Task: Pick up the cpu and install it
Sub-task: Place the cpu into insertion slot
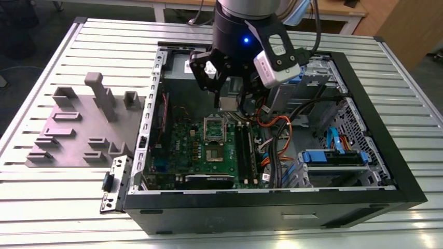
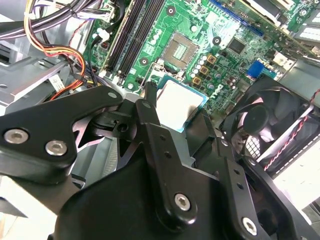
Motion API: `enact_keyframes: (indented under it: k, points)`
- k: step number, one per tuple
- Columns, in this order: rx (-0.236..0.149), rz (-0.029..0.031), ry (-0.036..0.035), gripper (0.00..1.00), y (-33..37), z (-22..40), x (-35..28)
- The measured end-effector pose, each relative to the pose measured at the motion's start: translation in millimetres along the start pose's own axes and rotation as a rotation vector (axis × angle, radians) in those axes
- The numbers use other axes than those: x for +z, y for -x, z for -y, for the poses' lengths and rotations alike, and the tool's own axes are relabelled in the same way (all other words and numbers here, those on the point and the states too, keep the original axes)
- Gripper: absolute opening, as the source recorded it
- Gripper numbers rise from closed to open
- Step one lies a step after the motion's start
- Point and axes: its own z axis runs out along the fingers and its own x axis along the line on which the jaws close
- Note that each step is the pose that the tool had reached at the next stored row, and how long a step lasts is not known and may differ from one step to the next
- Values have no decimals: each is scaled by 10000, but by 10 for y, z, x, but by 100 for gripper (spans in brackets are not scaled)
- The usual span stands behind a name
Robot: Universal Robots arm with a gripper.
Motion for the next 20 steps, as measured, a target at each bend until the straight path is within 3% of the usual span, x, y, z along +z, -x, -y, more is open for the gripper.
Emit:
enact_keyframes:
  k: [20]
  points:
    - [-1,0,0,47,0,11,39]
